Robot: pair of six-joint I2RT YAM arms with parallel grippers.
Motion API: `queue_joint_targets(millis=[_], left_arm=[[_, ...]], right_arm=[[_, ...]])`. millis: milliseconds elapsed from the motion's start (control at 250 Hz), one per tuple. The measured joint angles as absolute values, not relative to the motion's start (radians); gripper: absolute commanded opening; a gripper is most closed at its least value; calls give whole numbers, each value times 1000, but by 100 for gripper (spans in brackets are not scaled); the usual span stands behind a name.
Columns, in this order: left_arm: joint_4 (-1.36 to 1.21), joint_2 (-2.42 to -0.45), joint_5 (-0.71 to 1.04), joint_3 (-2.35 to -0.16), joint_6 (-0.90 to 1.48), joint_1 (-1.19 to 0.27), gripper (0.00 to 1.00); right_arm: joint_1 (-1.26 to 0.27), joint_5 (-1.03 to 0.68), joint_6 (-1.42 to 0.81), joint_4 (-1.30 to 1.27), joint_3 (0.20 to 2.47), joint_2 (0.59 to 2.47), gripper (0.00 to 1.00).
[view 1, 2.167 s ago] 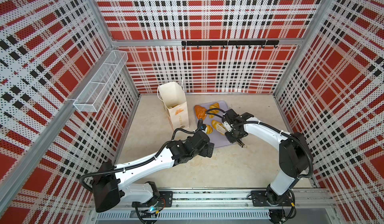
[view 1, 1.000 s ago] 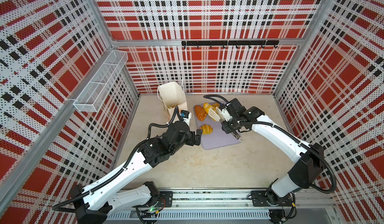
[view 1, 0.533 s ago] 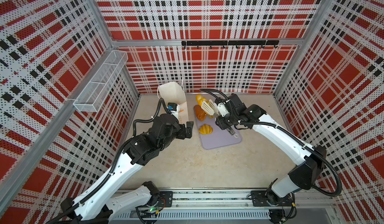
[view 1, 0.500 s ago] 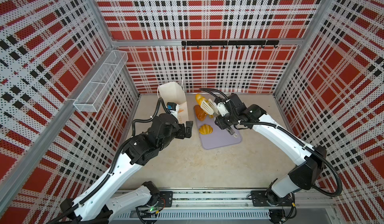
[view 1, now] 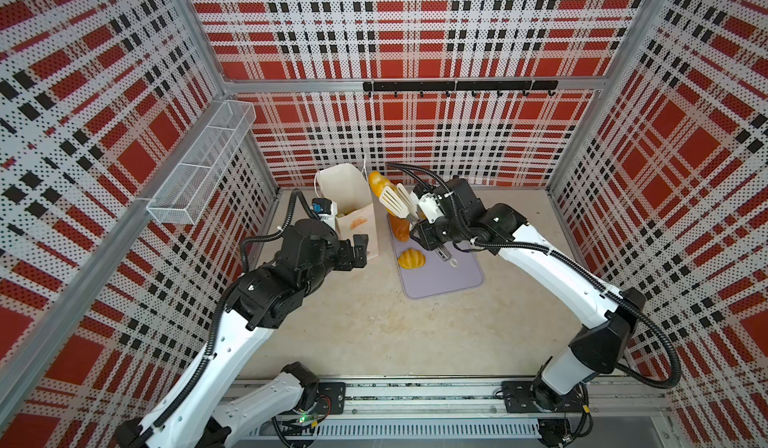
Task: Place the fake bread into the paper bag
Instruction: 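Carry the orange bun in the tongs over the bag opening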
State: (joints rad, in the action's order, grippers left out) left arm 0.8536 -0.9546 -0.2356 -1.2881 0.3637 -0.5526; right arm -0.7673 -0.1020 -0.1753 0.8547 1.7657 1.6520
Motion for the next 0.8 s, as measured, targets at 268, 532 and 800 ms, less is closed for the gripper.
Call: queue_joint_targets(millis=[268, 532, 800], left_arm=[[869, -928, -207, -1291, 370, -448, 99], [876, -909, -141, -1279, 375, -356, 100], [885, -909, -94, -1238, 379, -295, 99]], right_arm=[[-804, -128, -176, 844, 1877, 1753, 38], [-810, -150, -177, 841, 1972, 1826, 39], [-810, -157, -176, 846, 2079, 1903, 40]])
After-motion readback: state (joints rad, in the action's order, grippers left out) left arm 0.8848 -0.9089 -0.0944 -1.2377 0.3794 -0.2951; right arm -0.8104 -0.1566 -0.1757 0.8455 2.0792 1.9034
